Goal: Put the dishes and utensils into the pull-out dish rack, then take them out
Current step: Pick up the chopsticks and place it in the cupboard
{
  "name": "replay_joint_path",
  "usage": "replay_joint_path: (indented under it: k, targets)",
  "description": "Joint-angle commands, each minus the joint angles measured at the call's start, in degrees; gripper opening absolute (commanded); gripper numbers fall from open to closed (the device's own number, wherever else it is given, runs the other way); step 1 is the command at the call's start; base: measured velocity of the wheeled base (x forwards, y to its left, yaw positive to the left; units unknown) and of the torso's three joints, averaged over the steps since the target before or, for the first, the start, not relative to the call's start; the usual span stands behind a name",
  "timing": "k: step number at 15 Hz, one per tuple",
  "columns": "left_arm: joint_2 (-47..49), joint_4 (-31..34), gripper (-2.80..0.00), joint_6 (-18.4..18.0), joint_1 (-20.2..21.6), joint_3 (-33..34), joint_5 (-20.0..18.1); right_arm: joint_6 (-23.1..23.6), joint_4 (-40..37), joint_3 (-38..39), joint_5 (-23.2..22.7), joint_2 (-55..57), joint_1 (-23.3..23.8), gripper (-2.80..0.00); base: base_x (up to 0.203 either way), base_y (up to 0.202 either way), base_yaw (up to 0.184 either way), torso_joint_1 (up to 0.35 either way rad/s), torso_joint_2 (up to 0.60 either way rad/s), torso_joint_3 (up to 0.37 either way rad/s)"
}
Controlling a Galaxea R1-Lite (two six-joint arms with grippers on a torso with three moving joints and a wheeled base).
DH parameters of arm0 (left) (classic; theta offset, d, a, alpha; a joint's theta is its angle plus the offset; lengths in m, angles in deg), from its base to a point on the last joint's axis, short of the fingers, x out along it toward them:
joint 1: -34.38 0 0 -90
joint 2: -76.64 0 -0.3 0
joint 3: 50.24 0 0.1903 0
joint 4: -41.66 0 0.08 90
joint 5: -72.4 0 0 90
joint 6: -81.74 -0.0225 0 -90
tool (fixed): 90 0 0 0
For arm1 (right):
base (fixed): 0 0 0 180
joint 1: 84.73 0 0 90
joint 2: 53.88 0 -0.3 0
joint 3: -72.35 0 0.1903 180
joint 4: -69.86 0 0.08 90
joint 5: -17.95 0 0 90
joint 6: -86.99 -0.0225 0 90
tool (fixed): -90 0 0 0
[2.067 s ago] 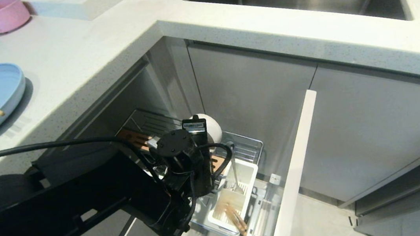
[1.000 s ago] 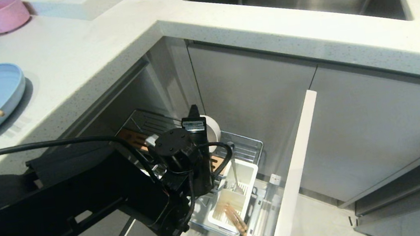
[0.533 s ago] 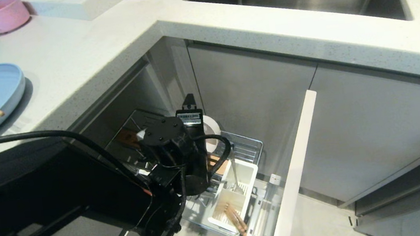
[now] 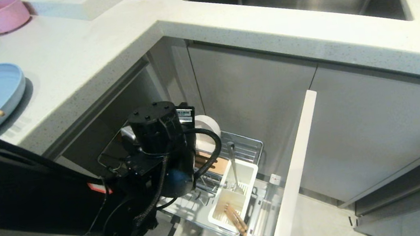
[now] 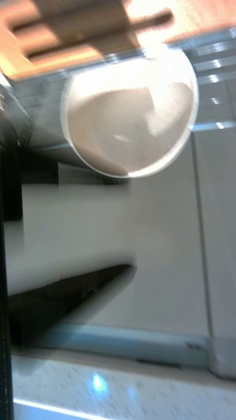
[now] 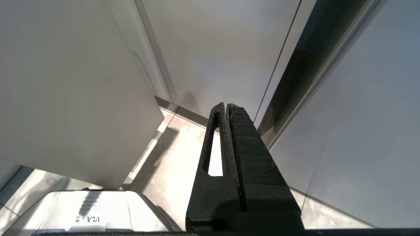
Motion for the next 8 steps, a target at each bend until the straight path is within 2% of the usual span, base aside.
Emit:
replay_joint_path:
  k: [1,3,5,7,8]
  targets:
    - [-4.0,5.7,-2.80,0.9,-0.5,-0.2,0.0,0.0,0.0,0.1,0.0,0.0,0.0,-2.80,0.000,0.000,0.000,0.000,0.00,0.000]
    - [-8.1,15.2,-2.80,3.3,-1.5,-0.6,-2.2,0.0,0.0,0.1,0.0,0.0,0.0,-2.80,0.000,0.000,0.000,0.000,0.00,0.000]
    - [-12.2,22.8,-2.80,4.9,-2.3,-1.4,-6.5,0.0,0.0,0.1,0.0,0.0,0.0,-2.80,0.000,0.000,0.000,0.000,0.00,0.000]
    - [-14.2,27.6,-2.80,4.4,-4.4,-4.0,-8.5,0.0,0.0,0.1,0.0,0.0,0.0,-2.80,0.000,0.000,0.000,0.000,0.00,0.000]
    - [-14.6,28.4,-2.80,2.1,-5.9,-5.5,-8.7,0.0,0.0,0.1,0.0,0.0,0.0,-2.80,0.000,0.000,0.000,0.000,0.00,0.000]
